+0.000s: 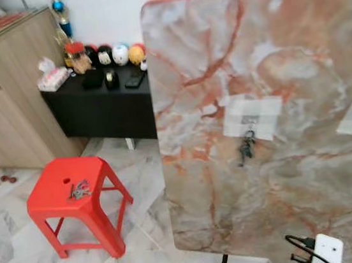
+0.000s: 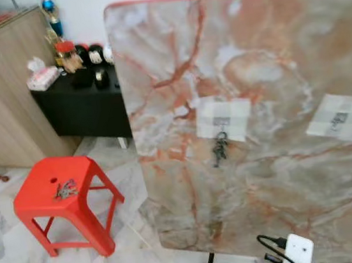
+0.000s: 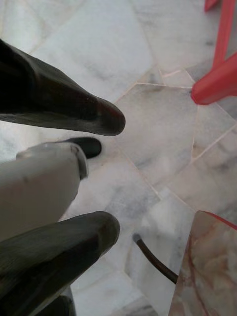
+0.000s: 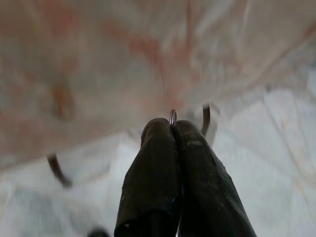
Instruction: Hang keys on a hook
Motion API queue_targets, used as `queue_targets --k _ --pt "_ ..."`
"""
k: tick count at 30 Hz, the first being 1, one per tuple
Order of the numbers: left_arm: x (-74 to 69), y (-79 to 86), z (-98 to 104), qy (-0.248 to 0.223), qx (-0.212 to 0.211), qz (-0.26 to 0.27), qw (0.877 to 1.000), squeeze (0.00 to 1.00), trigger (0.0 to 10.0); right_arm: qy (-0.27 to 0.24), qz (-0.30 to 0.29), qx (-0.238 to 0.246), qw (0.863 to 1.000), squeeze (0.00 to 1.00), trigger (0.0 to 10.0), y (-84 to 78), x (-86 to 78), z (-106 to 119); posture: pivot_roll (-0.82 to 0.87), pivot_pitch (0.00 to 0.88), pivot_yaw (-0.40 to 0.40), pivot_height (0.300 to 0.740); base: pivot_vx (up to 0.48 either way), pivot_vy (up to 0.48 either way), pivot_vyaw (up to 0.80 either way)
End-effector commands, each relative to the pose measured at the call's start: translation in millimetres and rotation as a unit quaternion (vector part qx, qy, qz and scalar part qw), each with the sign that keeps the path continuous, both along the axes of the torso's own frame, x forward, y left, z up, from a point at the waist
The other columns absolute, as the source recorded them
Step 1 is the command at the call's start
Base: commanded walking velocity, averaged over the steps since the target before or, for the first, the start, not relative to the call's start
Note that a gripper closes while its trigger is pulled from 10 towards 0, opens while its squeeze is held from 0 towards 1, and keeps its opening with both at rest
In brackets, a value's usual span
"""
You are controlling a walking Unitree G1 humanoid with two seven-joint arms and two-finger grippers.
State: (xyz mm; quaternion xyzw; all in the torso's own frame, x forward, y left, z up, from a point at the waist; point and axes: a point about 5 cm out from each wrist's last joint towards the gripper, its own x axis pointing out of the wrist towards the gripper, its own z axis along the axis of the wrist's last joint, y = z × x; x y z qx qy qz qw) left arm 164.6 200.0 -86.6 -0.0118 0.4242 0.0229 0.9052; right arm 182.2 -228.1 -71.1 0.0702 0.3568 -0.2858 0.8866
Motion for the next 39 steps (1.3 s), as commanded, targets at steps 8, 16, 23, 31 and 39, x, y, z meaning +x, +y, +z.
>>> queue_targets --k 8,16,23,31,39 --pt "-5.9 7.1 -1.6 0.011 0.008 0.004 1.0 0.0 10.0 -0.111 0.001 -0.067 0.992 0.0 10.0 -1.9 39.3 32.3 0.01 0.0 -0.064 0.74 0.0 0.0 0.0" --pt "-7.4 3.9 -2.9 0.014 0.006 0.003 1.0 0.0 10.0 -0.162 -0.044 -0.176 0.97 0.0 10.0 -22.1 39.8 54.0 0.01 0.0 -0.067 0.74 0.0 0.0 0.0" --pt "-8.3 4.3 -3.3 0.017 0.006 0.004 1.0 0.0 10.0 -0.202 -0.035 -0.232 0.951 0.0 10.0 -25.1 37.9 67.5 0.0 0.0 -0.069 0.74 0.0 0.0 0.0" --pt "-7.5 5.8 -2.8 0.017 0.006 0.003 1.0 0.0 10.0 -0.24 0.0 -0.309 0.92 0.0 10.0 -24.6 36.5 86.5 -0.01 0.0 -0.063 0.74 0.0 0.0 0.0" --pt "-5.9 5.1 -2.3 0.016 0.007 0.0 1.0 0.0 10.0 -0.252 0.039 -0.376 0.891 0.0 10.0 -20.2 32.1 102.7 -0.02 0.0 -0.059 0.74 0.0 0.0 0.0"
